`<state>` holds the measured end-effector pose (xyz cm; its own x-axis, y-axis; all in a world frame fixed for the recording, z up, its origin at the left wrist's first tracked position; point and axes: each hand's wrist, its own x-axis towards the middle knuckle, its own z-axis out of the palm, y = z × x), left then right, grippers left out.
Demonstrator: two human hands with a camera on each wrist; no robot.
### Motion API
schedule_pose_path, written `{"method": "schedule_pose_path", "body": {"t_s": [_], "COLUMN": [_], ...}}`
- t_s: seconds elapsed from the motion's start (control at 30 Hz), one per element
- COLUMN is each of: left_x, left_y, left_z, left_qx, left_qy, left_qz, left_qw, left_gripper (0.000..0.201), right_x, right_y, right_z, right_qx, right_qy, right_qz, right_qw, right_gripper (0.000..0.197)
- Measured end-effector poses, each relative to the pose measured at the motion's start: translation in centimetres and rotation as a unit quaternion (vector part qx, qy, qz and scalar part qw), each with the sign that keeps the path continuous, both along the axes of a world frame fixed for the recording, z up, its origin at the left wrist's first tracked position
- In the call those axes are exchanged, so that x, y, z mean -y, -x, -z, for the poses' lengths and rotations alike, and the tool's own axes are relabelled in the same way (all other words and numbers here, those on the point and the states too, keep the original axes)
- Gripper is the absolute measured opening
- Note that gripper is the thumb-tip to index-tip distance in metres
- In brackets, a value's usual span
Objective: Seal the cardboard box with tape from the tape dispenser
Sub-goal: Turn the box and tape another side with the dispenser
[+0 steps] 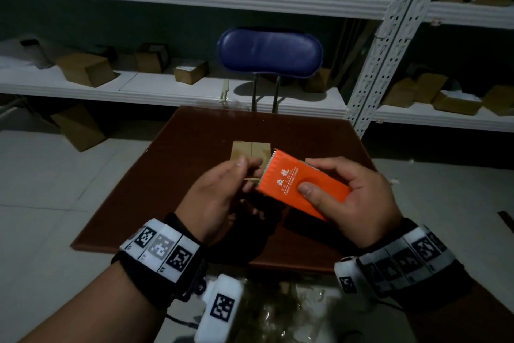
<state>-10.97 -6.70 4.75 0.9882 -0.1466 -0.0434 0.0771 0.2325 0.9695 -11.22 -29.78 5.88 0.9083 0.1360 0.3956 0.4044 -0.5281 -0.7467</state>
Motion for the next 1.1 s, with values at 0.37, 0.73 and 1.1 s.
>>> {"method": "schedule_pose_path", "body": {"t_s": [0.37,0.73,1.1], "left_x": [-0.4,-1.3,-1.2], "left_y": [-0.1,-0.7,-0.9], "left_z": [0.1,1.2,1.4], "left_qx": [-0.022,0.16,0.214], "left_qy": [0.006,-0.256,-0.36], "left_qz": [0.036,-0.055,-0.102], "left_qw": [0.999,0.952,0.902], "left_gripper": [0.019,0.016,0.015], "right_x": [-0.1,-0.2,0.0], "right_y": [0.4,-0.6,-1.3], "right_z": [0.1,0.8,0.3], "right_qx": [-0.023,-0.021,-0.027], "right_qy": [-0.015,0.026,0.066], "right_qz": [-0.075,-0.085,-0.071], "right_qw": [0.997,0.996,0.995], "right_gripper": [0.043,0.053,0.053]}}
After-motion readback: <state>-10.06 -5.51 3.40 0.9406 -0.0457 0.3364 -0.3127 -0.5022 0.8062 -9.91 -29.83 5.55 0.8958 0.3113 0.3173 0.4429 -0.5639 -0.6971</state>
